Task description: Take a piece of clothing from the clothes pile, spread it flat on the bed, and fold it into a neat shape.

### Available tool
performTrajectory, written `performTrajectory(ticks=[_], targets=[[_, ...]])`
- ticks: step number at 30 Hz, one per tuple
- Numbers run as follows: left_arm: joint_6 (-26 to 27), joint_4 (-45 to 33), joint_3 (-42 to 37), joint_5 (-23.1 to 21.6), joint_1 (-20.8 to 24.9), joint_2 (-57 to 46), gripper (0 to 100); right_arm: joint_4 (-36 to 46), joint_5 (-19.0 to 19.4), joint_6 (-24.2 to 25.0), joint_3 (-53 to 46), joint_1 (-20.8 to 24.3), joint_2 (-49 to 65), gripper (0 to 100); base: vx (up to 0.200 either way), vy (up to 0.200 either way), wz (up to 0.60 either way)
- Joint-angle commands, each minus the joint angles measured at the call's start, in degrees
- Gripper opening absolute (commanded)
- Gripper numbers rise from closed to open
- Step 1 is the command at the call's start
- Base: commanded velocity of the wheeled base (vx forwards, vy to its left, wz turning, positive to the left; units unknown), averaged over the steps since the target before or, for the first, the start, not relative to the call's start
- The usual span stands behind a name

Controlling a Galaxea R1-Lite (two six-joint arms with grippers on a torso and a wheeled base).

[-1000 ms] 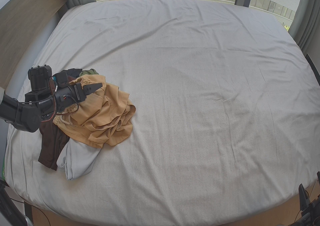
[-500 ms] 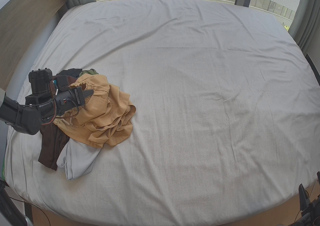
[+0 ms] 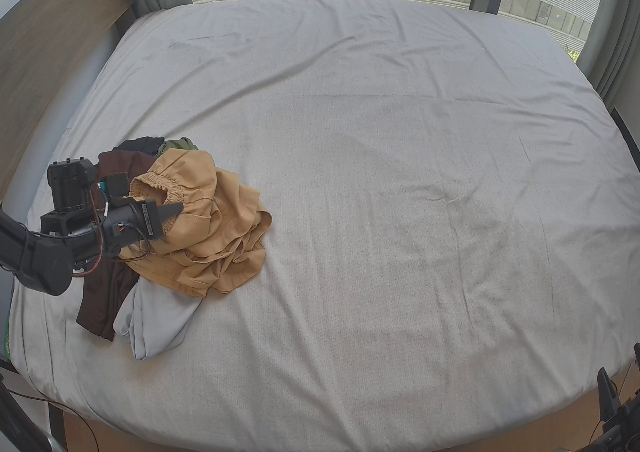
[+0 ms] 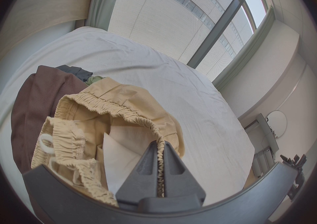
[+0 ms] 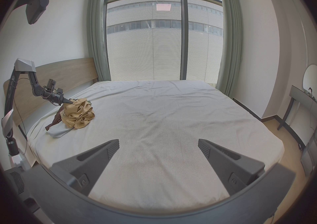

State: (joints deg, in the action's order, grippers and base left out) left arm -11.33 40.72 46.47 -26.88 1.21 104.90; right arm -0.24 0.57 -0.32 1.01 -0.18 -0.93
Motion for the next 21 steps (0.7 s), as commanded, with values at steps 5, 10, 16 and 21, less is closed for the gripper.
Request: performTrajectory(ticks=[5,10,16,21], targets=[[-0.8,3.9,-1.9,-0.2,-0.8,-1.6,0,0.0,0.0,0.0,-1.0,0.0,0.9,100,0.000,0.000,0.00],[-5.4,3.9,-3.2,-1.7,0.6,-7.0,0,0.0,0.0,0.0,-1.0,0.0,0.9,100,0.000,0.000,0.00],[-6.2,4.4,-5.6,-2.6,1.9,-9.9,0,0.0,0.0,-0.1,-1.0,0.0,0.9,100,0.000,0.000,0.00],[-8.4,5.0,-5.6,-2.7,3.9,-12.4,0,0.0,0.0,-0.2,-1.0,0.0,0.9,100,0.000,0.000,0.00]])
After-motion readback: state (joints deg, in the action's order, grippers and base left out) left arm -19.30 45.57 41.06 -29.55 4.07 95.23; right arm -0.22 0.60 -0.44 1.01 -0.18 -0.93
